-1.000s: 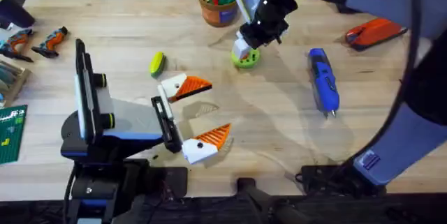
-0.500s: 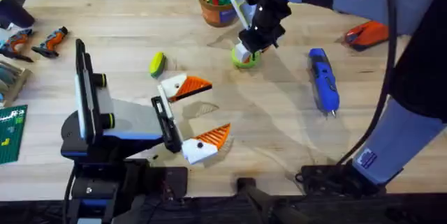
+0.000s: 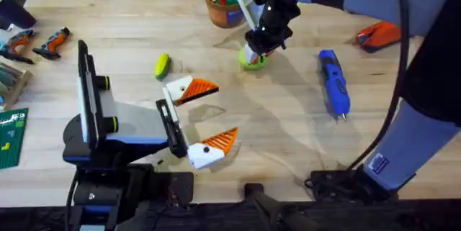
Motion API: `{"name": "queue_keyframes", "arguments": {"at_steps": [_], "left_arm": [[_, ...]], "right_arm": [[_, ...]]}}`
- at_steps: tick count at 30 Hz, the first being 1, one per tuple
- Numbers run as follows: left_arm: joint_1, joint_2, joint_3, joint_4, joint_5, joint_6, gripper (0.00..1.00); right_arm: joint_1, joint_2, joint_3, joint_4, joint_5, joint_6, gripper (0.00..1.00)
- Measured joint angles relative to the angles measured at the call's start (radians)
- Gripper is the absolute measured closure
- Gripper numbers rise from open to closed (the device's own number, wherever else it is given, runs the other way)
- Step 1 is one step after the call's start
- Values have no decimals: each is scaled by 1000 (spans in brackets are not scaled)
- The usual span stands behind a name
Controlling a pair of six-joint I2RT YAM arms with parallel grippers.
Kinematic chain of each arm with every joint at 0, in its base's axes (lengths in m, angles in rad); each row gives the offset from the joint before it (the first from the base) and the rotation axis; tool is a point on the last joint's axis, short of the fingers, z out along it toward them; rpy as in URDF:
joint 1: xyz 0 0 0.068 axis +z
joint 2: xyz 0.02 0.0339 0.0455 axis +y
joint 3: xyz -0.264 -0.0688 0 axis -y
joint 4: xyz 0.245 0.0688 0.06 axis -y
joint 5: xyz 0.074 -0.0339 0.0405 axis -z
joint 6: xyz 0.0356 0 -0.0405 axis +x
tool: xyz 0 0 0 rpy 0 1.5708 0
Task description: Pick up the gripper from the table and insert it into the empty holder that is missing its gripper. Then pick up a screw, insert it into the mounting hole, and use the screwdriver to tighten it. Finally, clean up the table by picking up the vegetable and placing it into the bucket.
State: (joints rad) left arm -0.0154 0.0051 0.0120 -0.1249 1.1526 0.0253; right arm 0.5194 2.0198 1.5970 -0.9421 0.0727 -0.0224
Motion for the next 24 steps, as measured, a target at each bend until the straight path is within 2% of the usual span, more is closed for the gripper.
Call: {"name": "queue_keyframes", "arguments": {"at_steps": [15,24], "left_arm": [[0,0,0,0,0,0,15],[0,0,0,0,0,0,15]], "right_arm": [[0,0,0,0,0,0,761],[0,0,0,-10,5,0,913]]}}
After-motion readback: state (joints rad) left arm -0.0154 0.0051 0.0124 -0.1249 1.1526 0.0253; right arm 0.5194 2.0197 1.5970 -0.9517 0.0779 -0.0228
